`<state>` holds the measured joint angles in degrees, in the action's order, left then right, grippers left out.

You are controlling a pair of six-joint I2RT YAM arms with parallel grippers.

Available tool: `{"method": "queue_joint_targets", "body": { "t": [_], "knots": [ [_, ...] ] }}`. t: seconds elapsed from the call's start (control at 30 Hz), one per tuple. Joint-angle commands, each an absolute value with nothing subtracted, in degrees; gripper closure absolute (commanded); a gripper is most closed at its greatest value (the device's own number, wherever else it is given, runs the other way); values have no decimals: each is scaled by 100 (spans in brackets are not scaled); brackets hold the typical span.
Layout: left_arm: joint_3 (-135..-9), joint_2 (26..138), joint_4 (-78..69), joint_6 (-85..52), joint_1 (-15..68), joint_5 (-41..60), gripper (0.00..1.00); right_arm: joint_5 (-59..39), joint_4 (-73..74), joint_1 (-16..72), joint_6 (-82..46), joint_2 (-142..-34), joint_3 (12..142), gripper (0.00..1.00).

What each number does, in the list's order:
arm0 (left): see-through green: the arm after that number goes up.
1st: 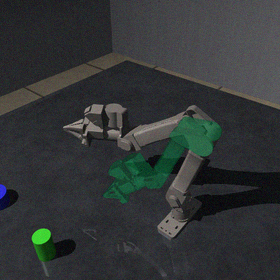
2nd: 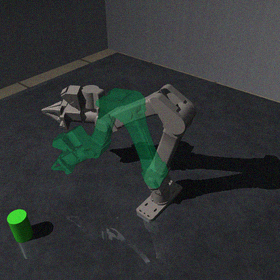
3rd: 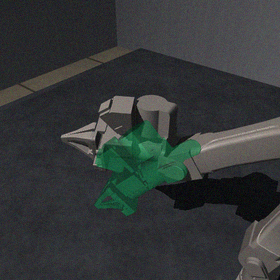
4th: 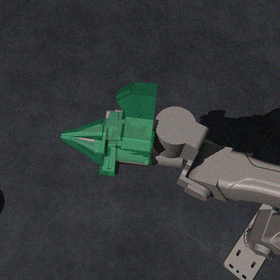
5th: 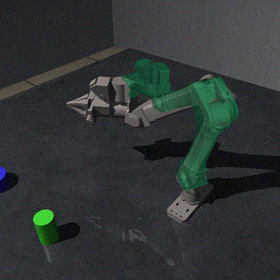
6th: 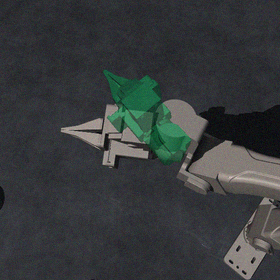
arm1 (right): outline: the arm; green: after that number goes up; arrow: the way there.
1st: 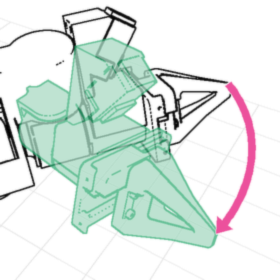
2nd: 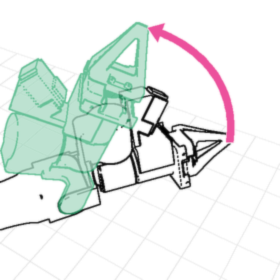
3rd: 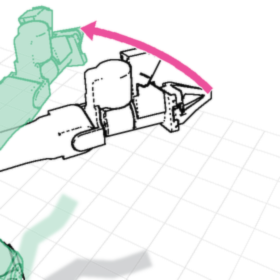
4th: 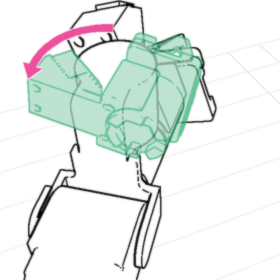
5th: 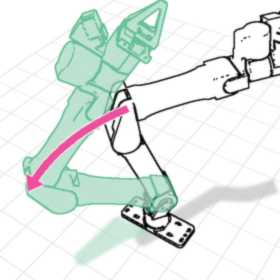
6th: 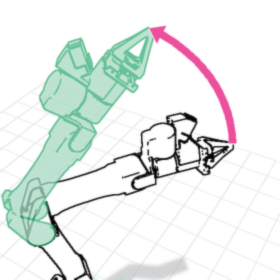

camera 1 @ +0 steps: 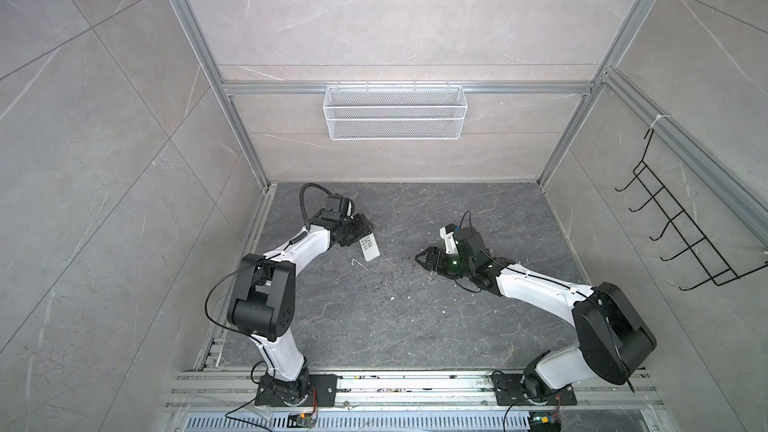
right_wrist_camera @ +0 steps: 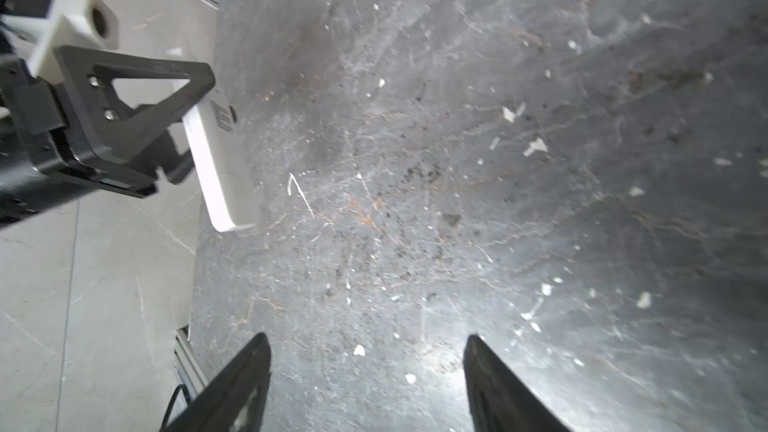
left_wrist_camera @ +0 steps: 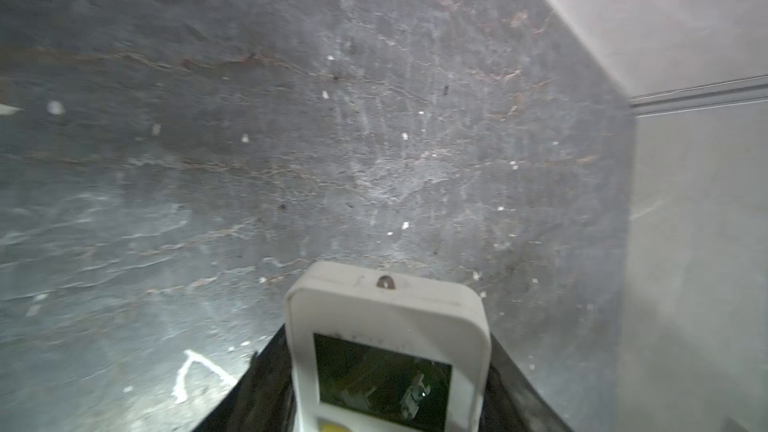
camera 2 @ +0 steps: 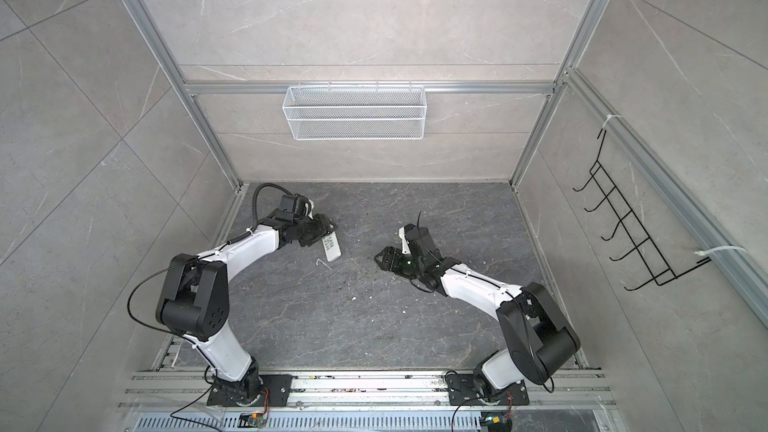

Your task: Load the batteries into the remote control

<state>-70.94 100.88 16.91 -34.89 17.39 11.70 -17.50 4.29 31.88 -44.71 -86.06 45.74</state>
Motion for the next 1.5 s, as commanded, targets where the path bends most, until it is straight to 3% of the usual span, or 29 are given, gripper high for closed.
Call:
{"method": "queue_joint_targets", "body": {
  "t": [0.0, 0.27, 0.6, 0.67, 0.7, 0.73, 0.77, 0.87, 1.0, 1.17, 1.23, 1.37, 1.47],
  "knots": [
    [-7567, 10329, 3154, -2444, 1832, -56, 61, -1642, 513, 3164, -4283, -8406, 4442, 28],
    [-7835, 10952, 3521, -2178, 1975, -1026, 62, -1324, -88, 3094, -3829, -8016, 4408, 28],
    [-8089, 11548, 3820, -2271, 2232, -1556, 61, -1594, 306, 3085, -4082, -8199, 4368, 26],
    [-8078, 11503, 3849, -2296, 2237, -1582, 50, -1327, 116, 3085, -4051, -8044, 4367, 23],
    [-8061, 11443, 3849, -2303, 2241, -1579, 33, -1174, -52, 3089, -3971, -7950, 4401, 13],
    [-8030, 11354, 3850, -2303, 2241, -1560, 2, -1005, -270, 3086, -3874, -7876, 4487, 1],
    [-8002, 11257, 3837, -2319, 2241, -1507, 0, -862, -485, 3084, -3768, -7821, 4559, 1],
    [-8024, 10843, 3924, -2257, 2232, -1435, 0, 5, -1208, 3076, -3402, -7578, 4914, 1],
    [-8269, 10075, 4237, -2216, 2229, -2121, 0, 2300, -2102, 3037, -3203, -7168, 5409, 1],
    [-7582, 8825, 3357, -1589, 2193, -3237, 0, 4811, -1661, 2834, -2620, -6896, 4972, 0],
    [-6802, 8264, 2452, -1008, 2152, -3401, 0, 5149, -985, 2650, -2169, -6768, 4440, 0],
    [-4905, 7376, 136, 348, 2089, -3343, 0, 4506, 1002, 2313, -1226, -6634, 3039, 0],
    [-3606, 6829, -1255, 871, 2052, -2976, 0, 4468, 1647, 2165, -1019, -6945, 2708, 0]
  ]
}}
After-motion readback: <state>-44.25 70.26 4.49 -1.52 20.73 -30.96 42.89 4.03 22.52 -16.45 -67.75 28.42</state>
